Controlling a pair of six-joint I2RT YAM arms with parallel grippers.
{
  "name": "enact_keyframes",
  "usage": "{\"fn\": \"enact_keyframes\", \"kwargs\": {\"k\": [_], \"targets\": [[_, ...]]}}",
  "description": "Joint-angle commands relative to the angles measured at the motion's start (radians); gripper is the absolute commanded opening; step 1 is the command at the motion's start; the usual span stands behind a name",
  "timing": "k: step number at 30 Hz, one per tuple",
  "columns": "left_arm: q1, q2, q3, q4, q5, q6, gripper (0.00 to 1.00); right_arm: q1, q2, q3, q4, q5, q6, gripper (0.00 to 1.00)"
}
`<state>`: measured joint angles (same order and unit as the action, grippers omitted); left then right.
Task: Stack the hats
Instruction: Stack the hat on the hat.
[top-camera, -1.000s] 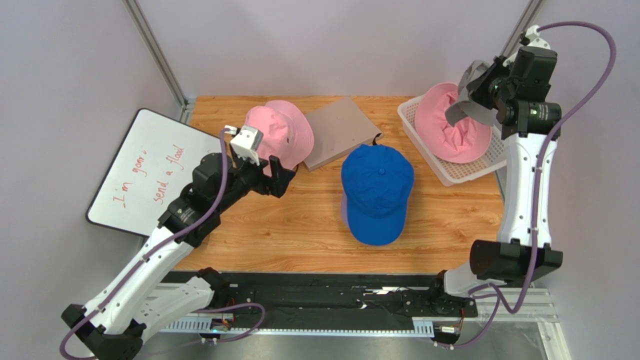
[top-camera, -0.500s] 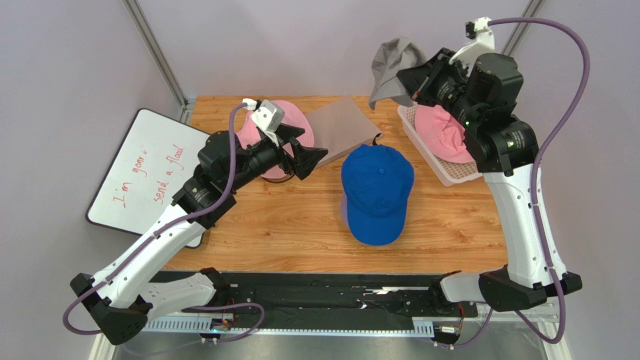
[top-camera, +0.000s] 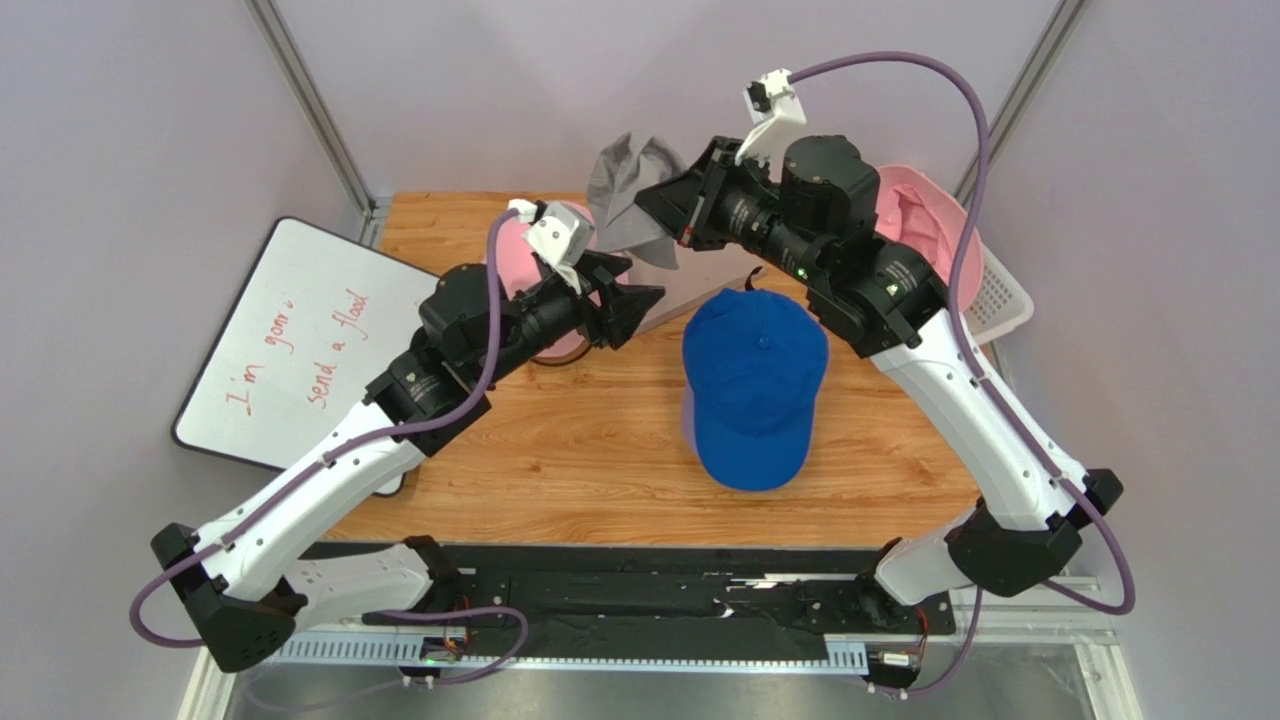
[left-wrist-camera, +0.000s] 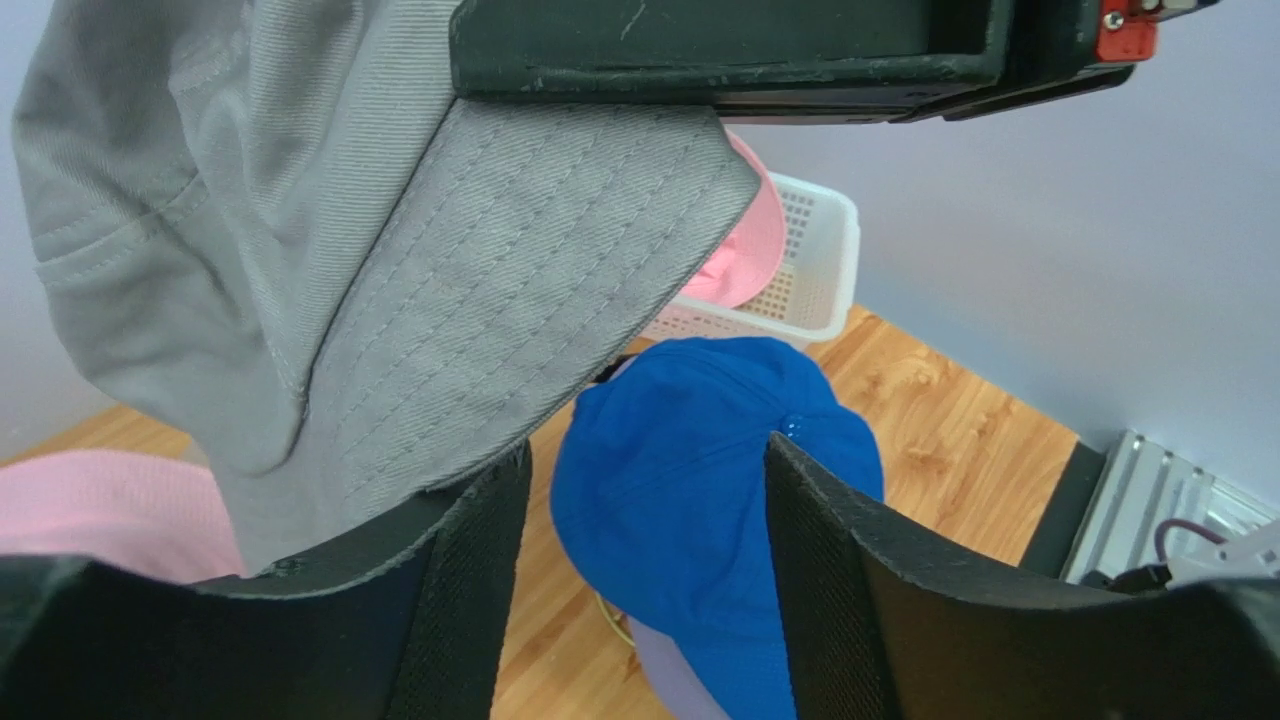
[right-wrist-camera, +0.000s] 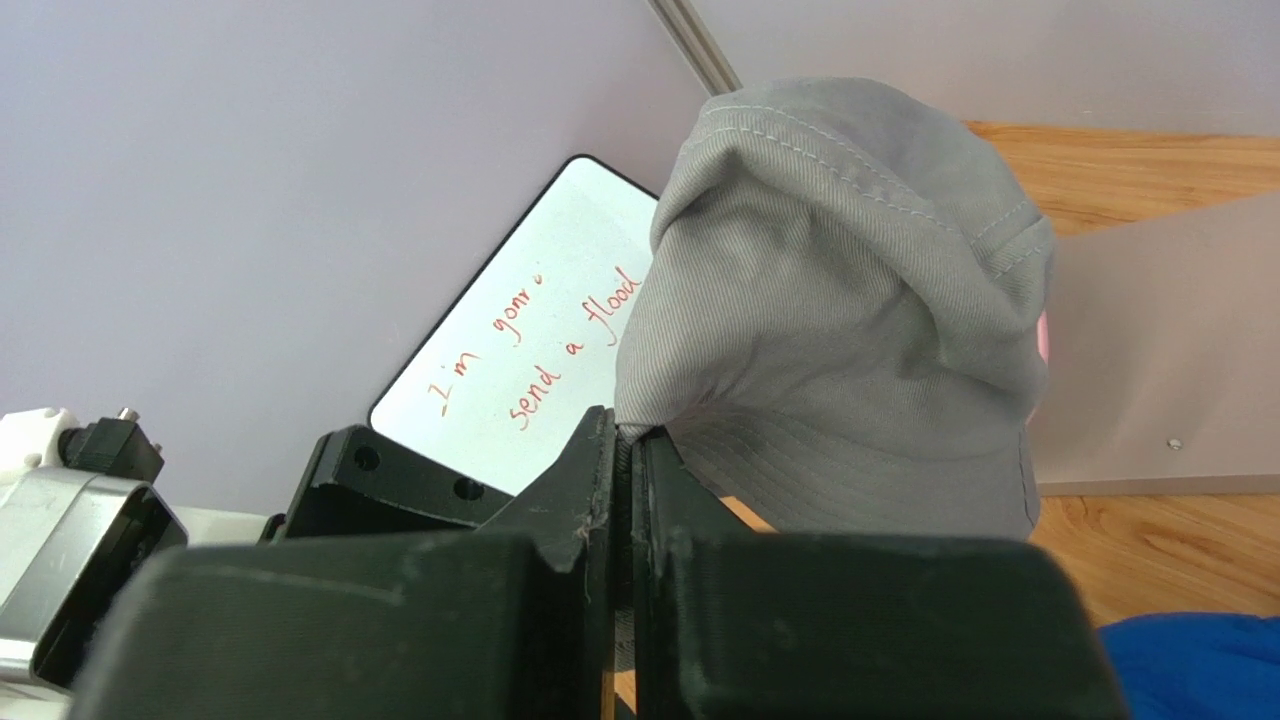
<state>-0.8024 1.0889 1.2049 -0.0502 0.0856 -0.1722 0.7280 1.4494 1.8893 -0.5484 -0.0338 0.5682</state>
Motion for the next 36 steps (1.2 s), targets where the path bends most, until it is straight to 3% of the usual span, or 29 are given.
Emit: {"fn": "enact_keyframes", "kwargs": {"k": [1,4,11,13,25,28,31,34,36], "targets": [[0.000,-0.075,-0.044,-0.010,-0.110,0.057,0.61,0.027,-0.003,0.063,0.067,-0.002,0.001,0.00],[0.000,-0.145,-0.090,-0.054,-0.174,0.088,0.58,0.027,-0.014,0.073,0.050,0.011,-0.017,0.00],[0.000,-0.268,-0.148,-0.120,-0.244,0.123,0.74,0.027,-0.053,0.039,0.062,0.026,-0.018,0.00],[0.000,-0.247,-0.139,-0.114,-0.222,0.125,0.78,0.027,-0.052,0.034,0.068,0.018,-0.014,0.00],[0.000,-0.077,-0.045,-0.002,-0.176,0.155,0.76,0.040,-0.070,0.025,0.056,-0.017,-0.004,0.00],[0.000,-0.067,-0.041,0.022,-0.190,0.165,0.60,0.045,-0.092,-0.010,0.056,-0.025,-0.004,0.00],[0.000,-0.084,-0.048,0.044,-0.205,0.165,0.20,0.042,-0.118,-0.051,0.054,-0.018,-0.011,0.00],[-0.001,-0.107,-0.045,0.073,-0.213,0.163,0.00,0.042,-0.138,-0.087,0.056,-0.024,-0.010,0.00],[0.000,-0.116,-0.025,0.067,-0.233,0.171,0.00,0.044,-0.144,-0.101,0.054,-0.046,-0.011,0.00]]}}
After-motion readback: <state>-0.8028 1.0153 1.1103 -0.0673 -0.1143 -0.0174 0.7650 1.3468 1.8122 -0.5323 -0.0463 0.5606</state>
